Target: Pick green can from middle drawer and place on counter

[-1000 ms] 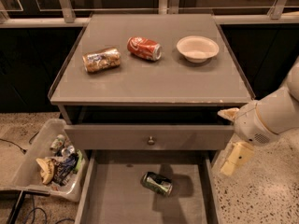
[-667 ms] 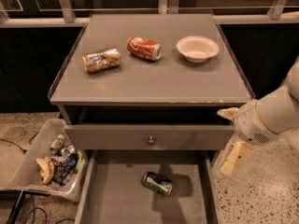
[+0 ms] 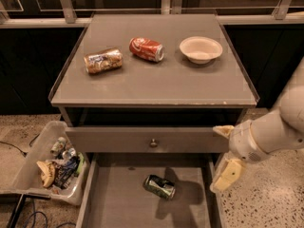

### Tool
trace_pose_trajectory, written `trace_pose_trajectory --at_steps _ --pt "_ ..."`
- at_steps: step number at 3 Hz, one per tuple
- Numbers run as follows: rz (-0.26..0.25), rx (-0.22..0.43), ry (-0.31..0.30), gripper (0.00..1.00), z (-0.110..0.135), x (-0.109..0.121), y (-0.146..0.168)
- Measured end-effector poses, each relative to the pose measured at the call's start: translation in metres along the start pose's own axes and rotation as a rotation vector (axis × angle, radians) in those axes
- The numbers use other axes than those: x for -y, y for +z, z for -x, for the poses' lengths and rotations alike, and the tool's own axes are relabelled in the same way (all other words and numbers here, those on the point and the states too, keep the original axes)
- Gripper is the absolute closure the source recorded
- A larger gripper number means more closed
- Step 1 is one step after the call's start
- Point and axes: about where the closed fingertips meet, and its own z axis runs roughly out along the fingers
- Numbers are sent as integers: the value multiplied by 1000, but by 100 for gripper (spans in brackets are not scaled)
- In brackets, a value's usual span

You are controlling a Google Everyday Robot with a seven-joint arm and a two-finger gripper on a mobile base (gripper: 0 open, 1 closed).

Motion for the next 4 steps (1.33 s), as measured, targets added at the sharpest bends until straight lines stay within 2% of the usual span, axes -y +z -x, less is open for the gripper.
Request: trace_pose_trajectory --at_steps 2,3,4 --pt "-22 229 -22 0 -30 -17 79" --pt "-18 259 15 0 -55 -22 117" --pt "7 213 90 0 -91 -21 163"
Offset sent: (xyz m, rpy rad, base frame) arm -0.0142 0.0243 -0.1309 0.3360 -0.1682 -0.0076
